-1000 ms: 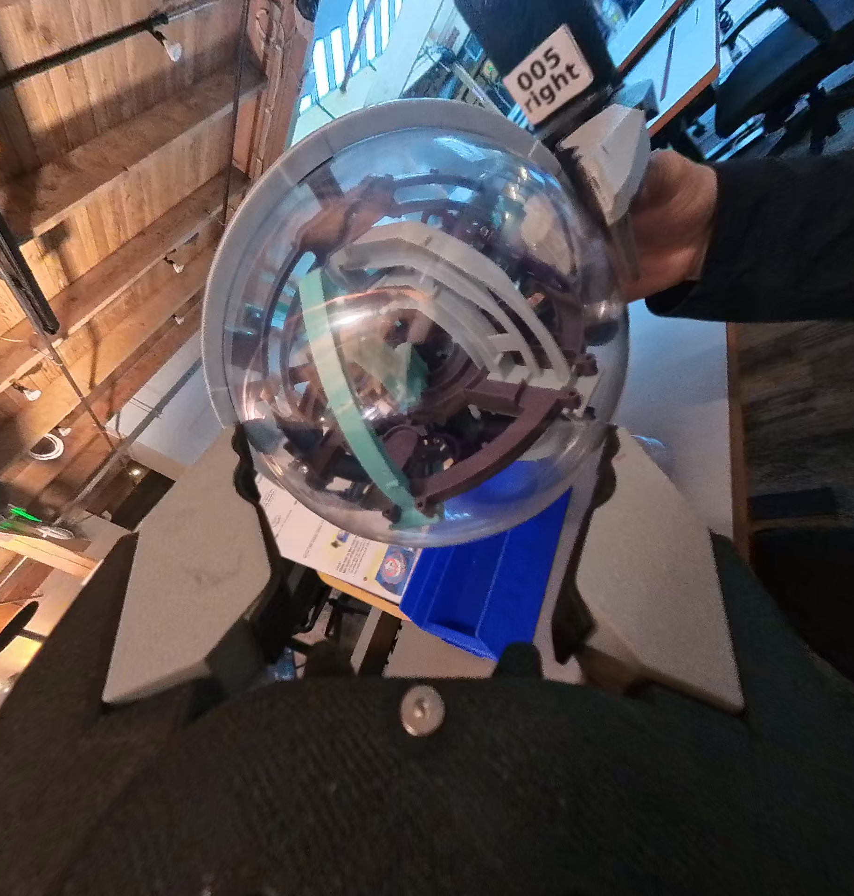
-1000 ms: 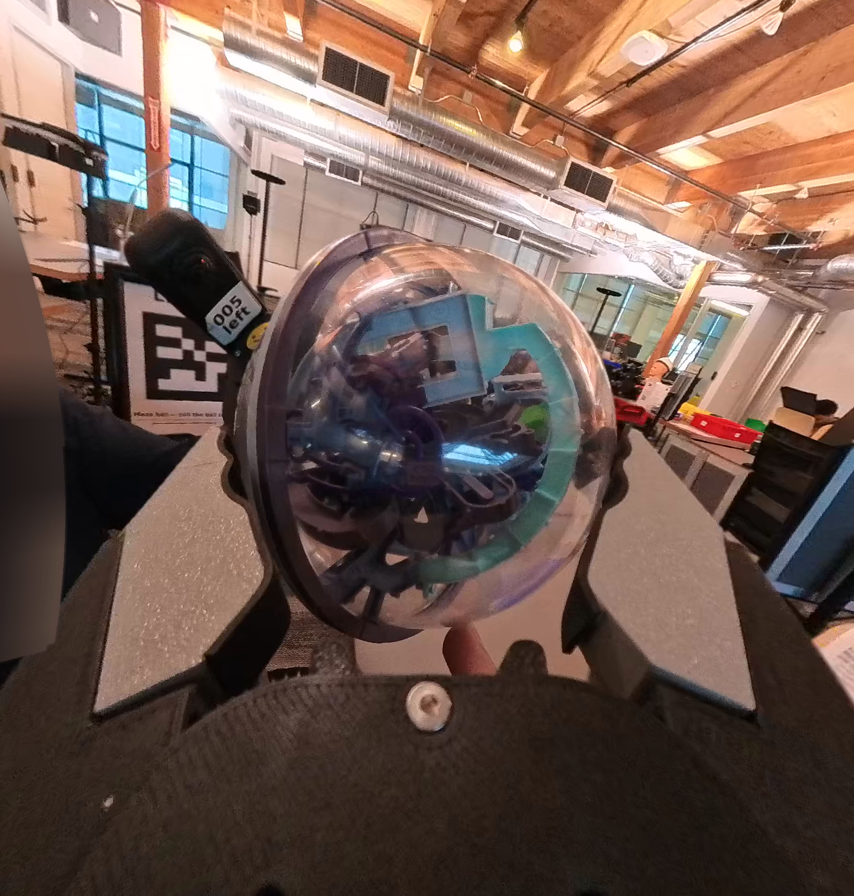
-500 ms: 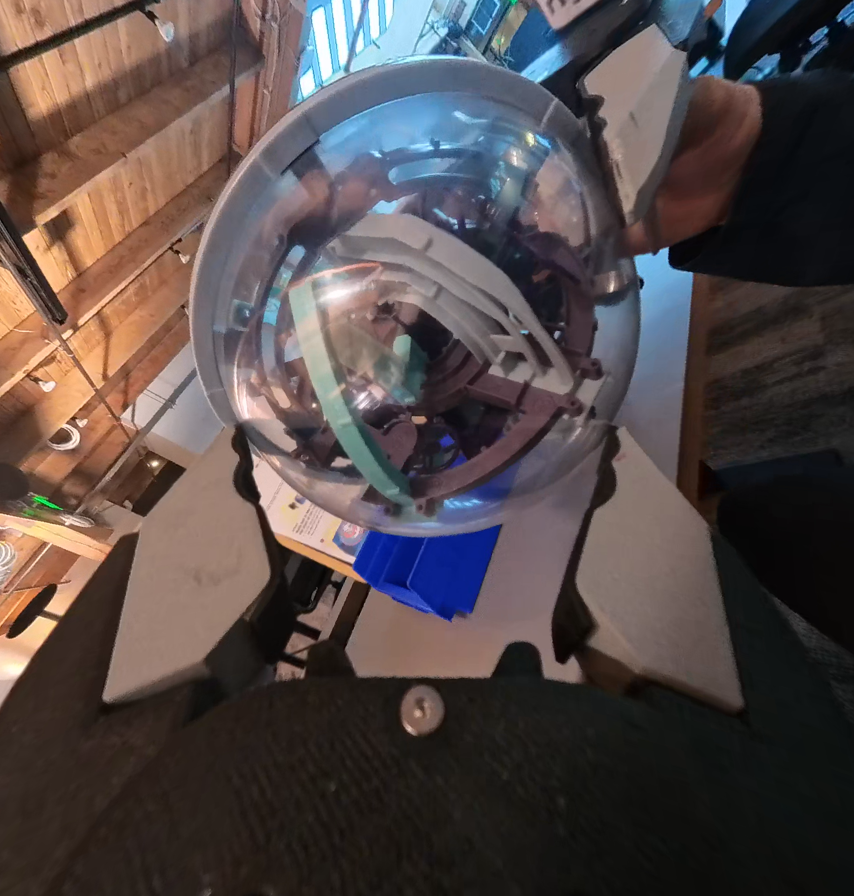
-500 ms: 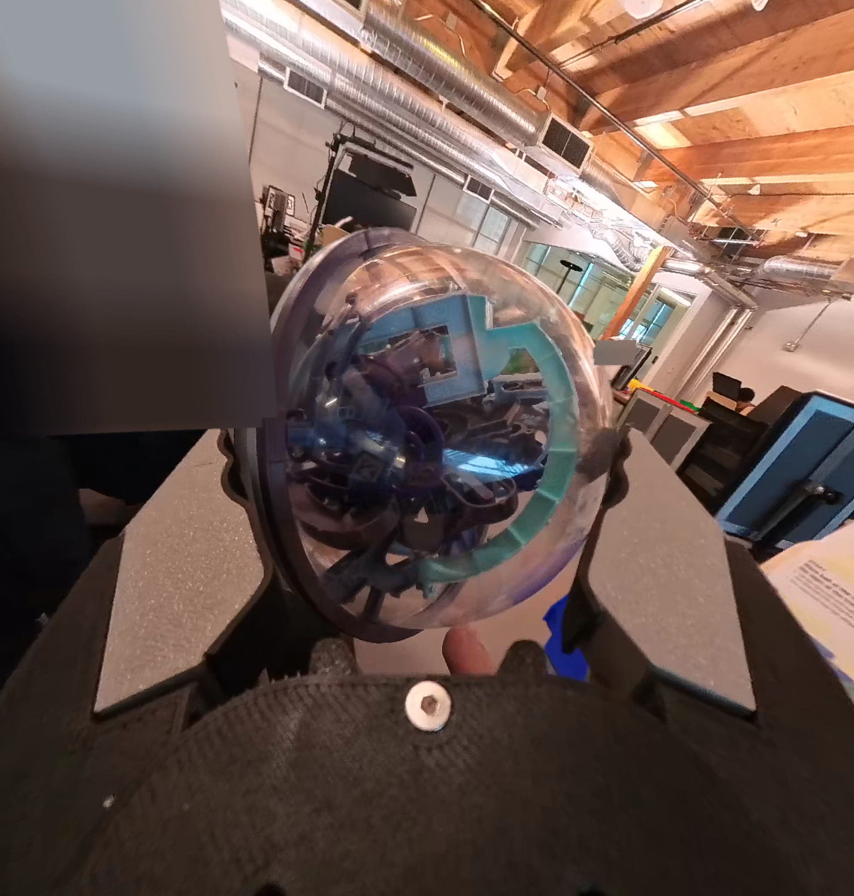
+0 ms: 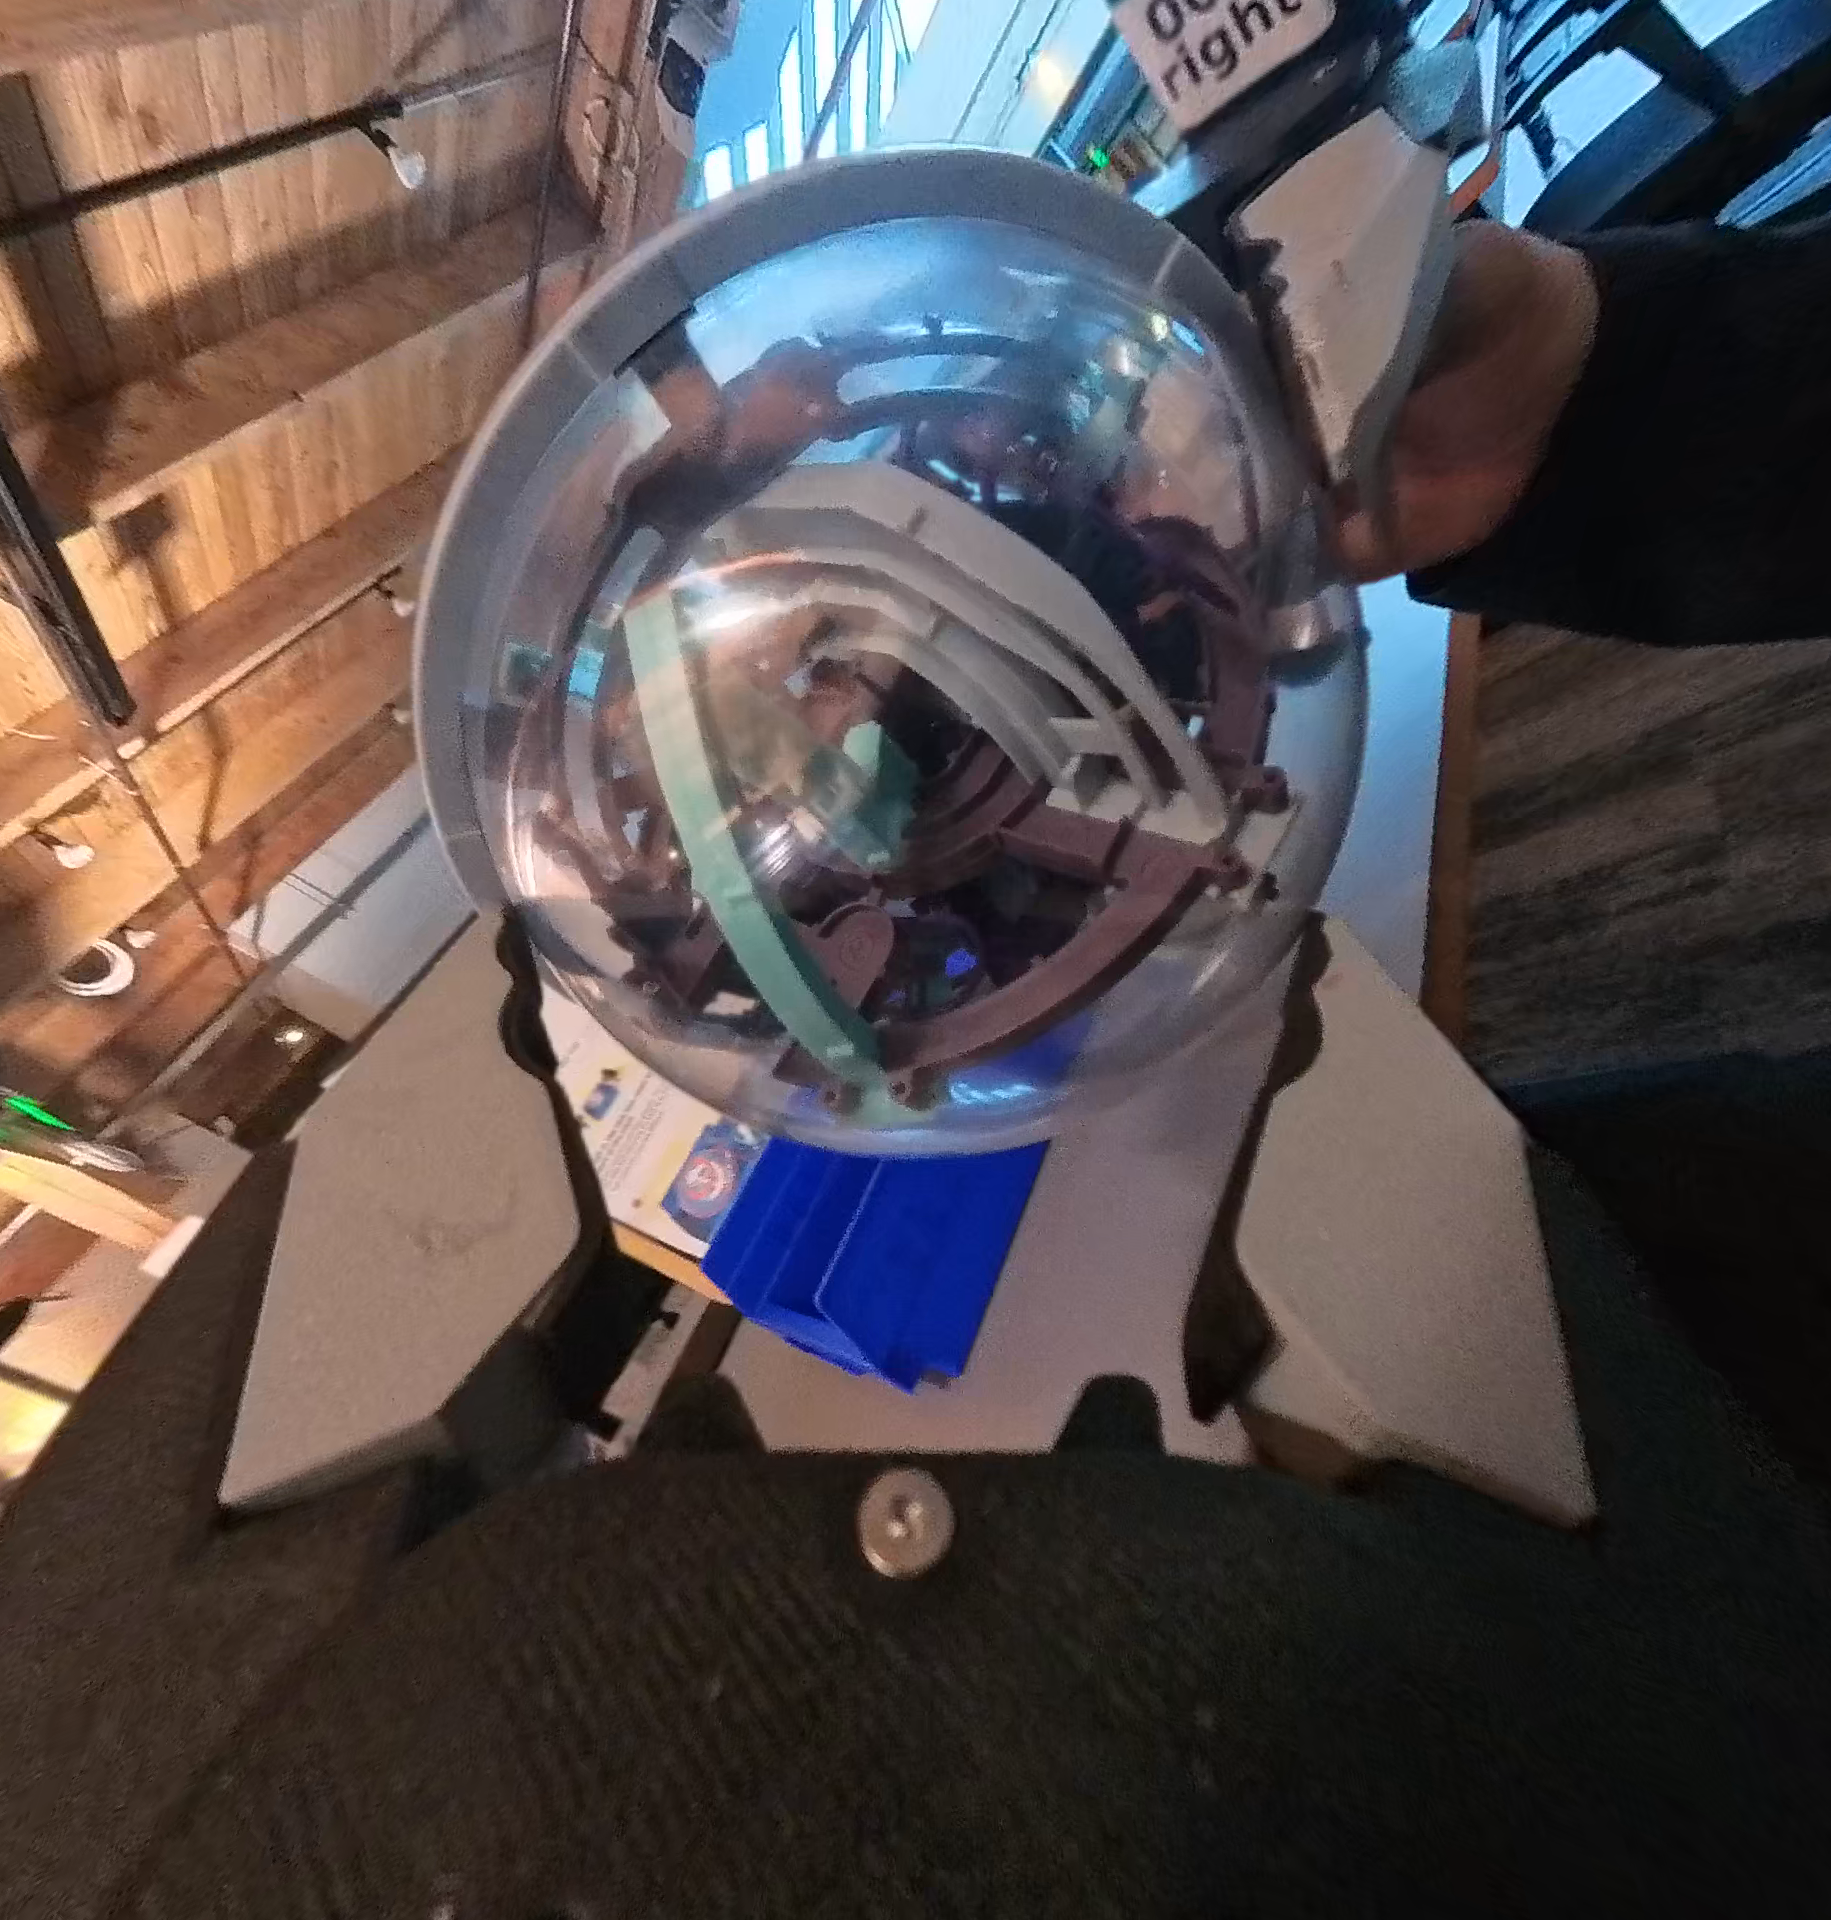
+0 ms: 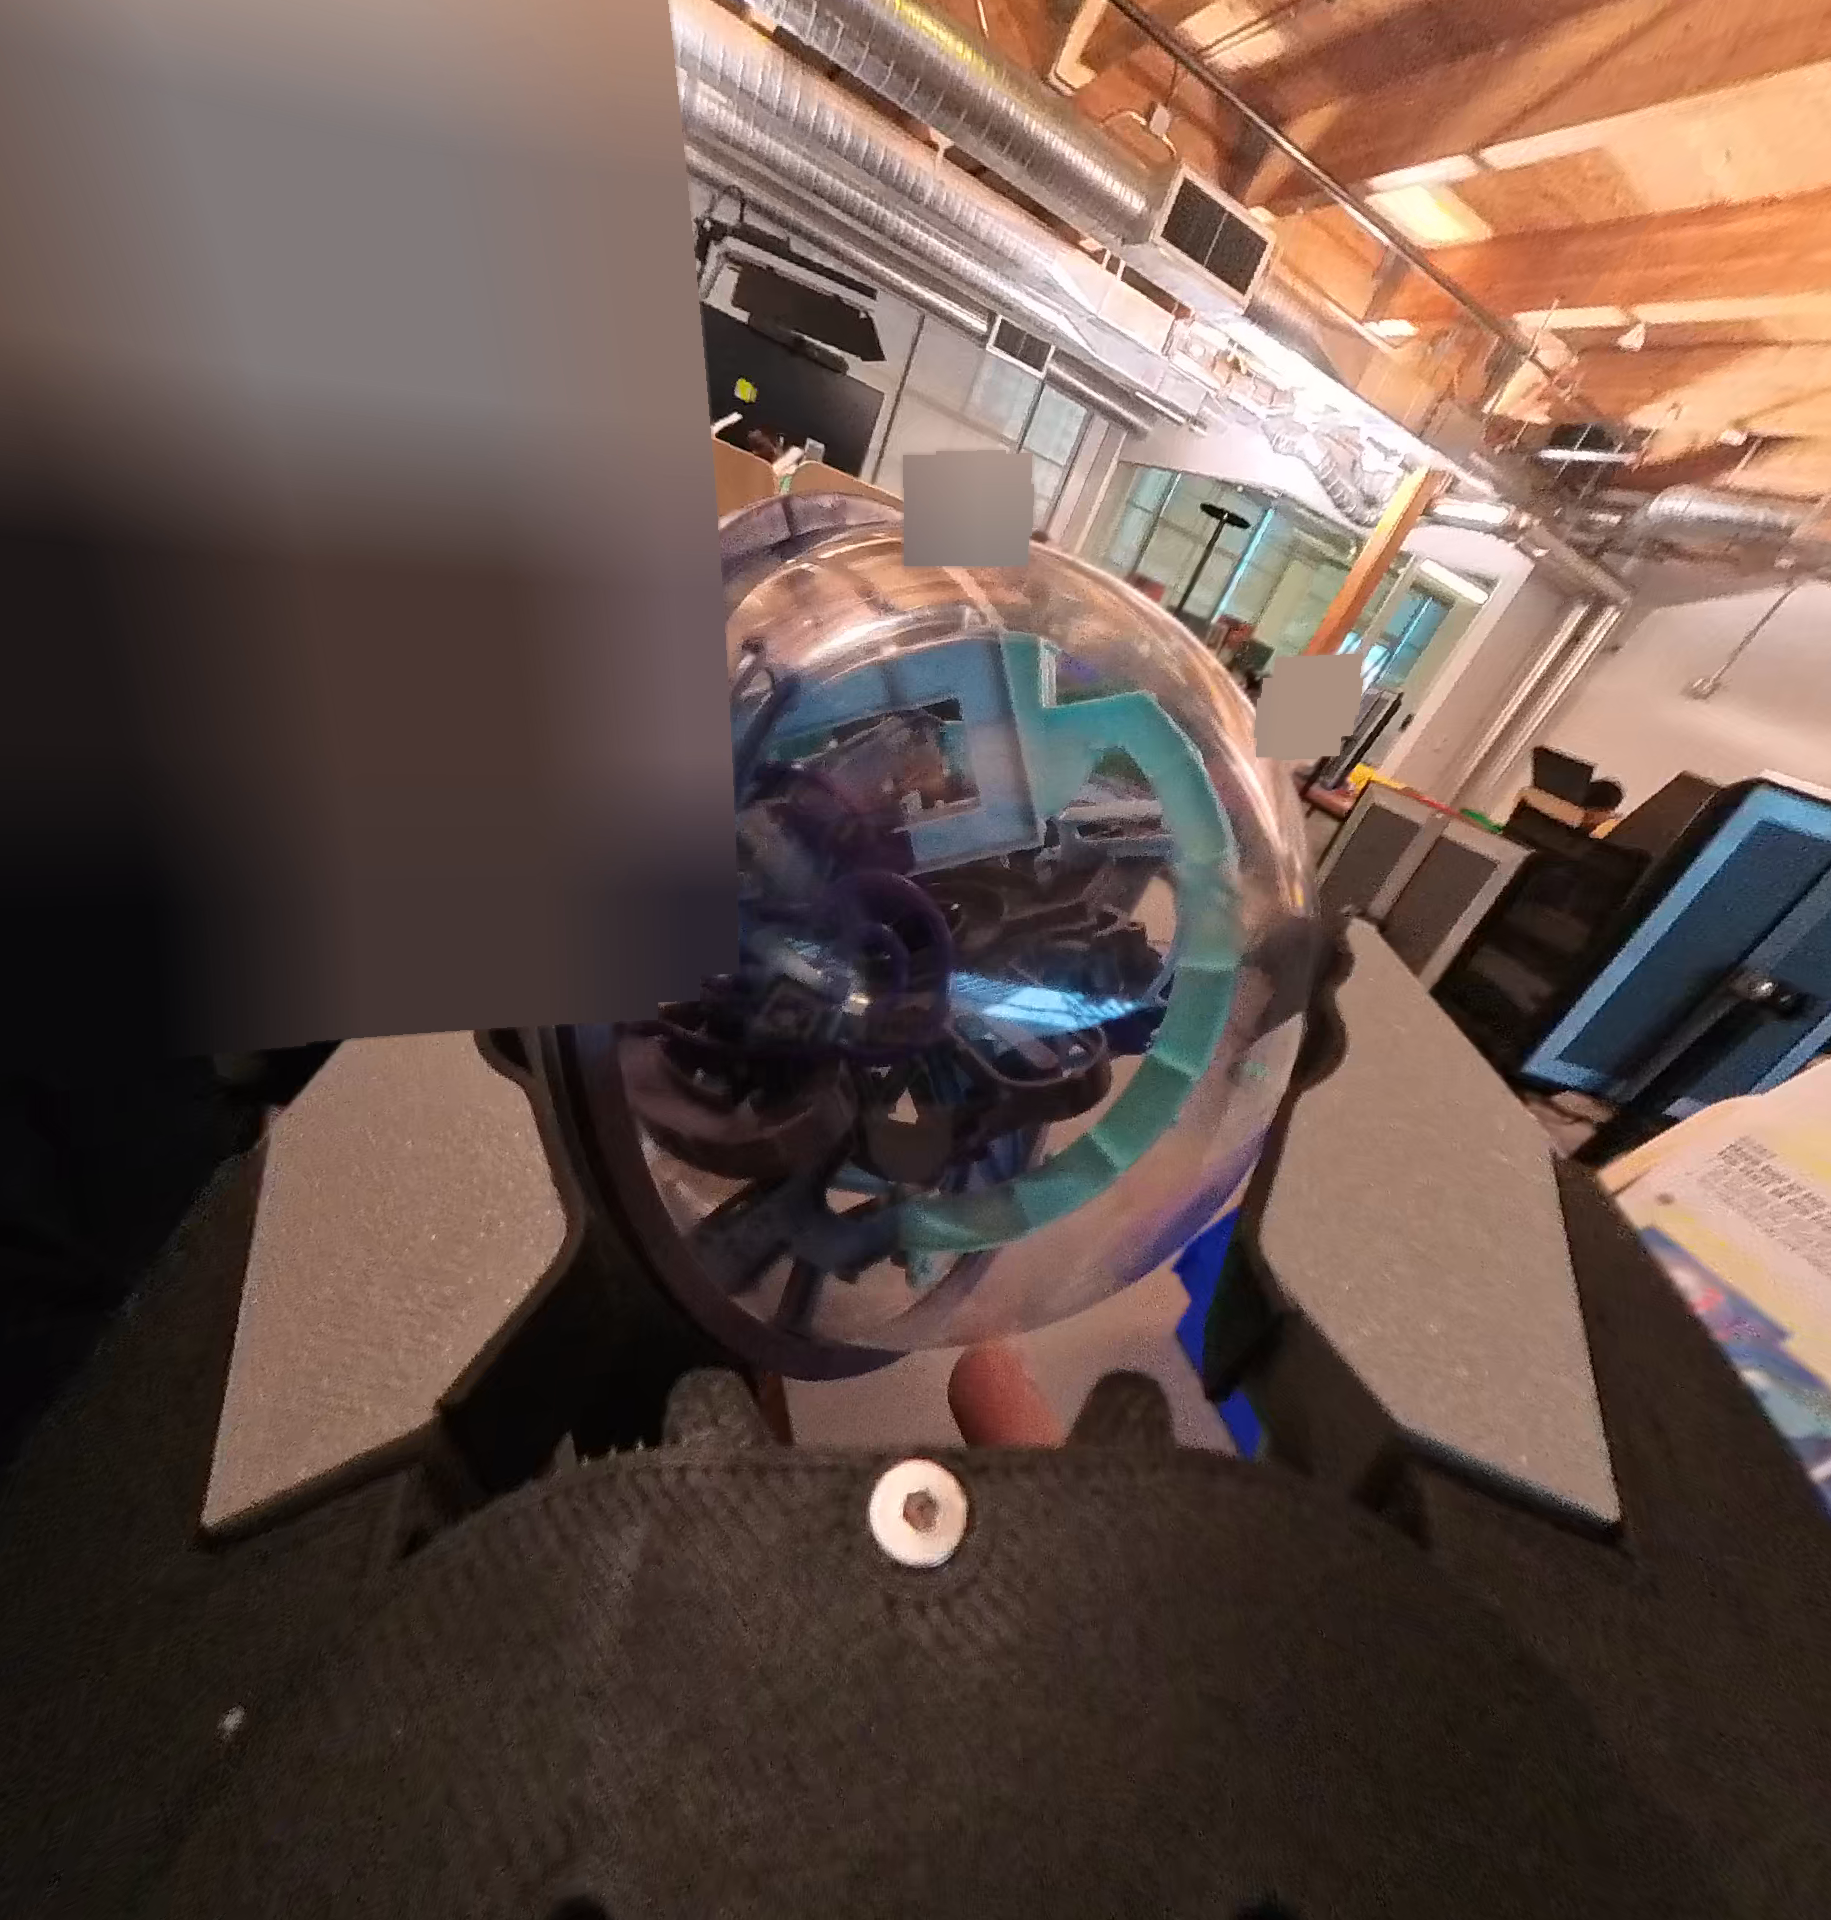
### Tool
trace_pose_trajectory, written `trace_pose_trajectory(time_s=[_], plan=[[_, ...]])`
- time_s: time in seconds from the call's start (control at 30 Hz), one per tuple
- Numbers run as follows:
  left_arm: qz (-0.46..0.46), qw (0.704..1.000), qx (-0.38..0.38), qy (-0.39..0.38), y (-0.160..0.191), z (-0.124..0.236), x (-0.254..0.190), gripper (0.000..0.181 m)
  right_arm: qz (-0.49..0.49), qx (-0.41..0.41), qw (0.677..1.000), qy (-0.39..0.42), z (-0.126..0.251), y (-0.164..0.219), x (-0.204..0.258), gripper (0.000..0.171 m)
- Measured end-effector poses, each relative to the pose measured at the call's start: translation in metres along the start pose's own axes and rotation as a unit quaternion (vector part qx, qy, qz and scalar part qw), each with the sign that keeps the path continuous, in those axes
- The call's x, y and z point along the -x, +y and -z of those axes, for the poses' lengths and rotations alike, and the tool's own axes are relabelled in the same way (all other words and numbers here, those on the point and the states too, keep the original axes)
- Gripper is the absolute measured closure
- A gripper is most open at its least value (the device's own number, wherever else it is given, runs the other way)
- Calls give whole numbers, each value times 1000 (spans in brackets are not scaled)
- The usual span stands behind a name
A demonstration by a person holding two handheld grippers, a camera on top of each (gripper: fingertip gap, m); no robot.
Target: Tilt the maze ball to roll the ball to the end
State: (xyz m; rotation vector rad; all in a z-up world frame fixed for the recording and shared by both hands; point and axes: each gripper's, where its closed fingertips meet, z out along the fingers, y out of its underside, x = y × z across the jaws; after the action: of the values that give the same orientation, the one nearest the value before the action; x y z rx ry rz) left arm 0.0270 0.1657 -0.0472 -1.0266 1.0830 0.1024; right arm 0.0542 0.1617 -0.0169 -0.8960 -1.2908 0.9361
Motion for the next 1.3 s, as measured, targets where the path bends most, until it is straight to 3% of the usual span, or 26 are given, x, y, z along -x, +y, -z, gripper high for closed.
trace_pose_trajectory(time_s=[0.13, 0.83, 1.3], plan=[[24, 1000, 4, 9, 3, -2, -2, 43, -32, 4, 999, -5, 1, 5, -3, 26], [-33, 999, -34, -18, -4, 3, 1, 43, 79, 35, 995, 40, -1, -9, 11, 26], [-12, 999, -31, -20, 3, -10, -5, 43, 74, 54, 995, 42, 7, -1, 4, 26]])
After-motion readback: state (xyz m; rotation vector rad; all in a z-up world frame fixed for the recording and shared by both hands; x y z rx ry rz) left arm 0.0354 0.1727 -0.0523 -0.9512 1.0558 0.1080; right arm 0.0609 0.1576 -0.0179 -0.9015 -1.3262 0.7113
